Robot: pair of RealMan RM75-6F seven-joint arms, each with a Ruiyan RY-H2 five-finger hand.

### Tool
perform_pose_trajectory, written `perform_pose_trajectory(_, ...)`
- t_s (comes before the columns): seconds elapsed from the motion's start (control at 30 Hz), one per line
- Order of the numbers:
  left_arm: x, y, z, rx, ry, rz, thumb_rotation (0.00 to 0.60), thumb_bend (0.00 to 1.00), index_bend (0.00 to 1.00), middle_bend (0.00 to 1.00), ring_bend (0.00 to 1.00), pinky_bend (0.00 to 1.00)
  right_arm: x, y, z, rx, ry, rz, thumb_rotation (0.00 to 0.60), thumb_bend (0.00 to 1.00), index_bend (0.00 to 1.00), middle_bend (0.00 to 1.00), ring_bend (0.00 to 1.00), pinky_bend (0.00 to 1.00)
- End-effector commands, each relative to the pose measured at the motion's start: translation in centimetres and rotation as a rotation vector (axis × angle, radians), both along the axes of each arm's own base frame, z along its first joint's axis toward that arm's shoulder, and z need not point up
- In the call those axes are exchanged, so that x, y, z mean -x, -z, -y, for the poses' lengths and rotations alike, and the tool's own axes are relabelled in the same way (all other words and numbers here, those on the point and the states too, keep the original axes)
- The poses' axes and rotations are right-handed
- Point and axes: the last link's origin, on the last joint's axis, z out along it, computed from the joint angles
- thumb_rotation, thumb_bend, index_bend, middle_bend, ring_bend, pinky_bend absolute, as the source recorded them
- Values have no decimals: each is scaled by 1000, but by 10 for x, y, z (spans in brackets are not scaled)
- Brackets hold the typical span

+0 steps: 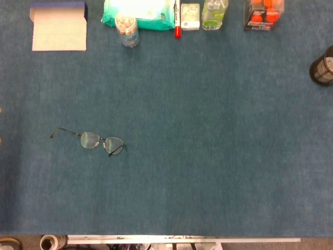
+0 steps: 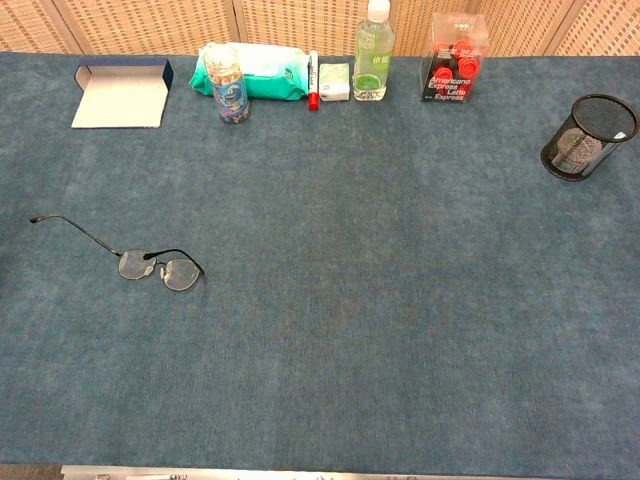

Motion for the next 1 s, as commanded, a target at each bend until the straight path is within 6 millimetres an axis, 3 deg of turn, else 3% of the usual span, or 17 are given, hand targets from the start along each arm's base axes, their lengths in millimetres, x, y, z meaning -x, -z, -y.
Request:
perform_pose_trajectory(0.03,0,0,0,-1,4,5,600,75,395,348,325,498,0,2,-1,-7,0,-3,600,306,560,492,394,459)
perform_pose_trajectory(0.53,1,5,1,26,4,13,600,76,395,349,325,498,4,6,4,-25,11,0,600,306,560,492,395,459)
perform_pose_trajectory(1.0,-1,33,-10,61,27,55,600,76,385,346,327,502,-12,-14,-4,47,-63,17,600,306,560,492,395,459)
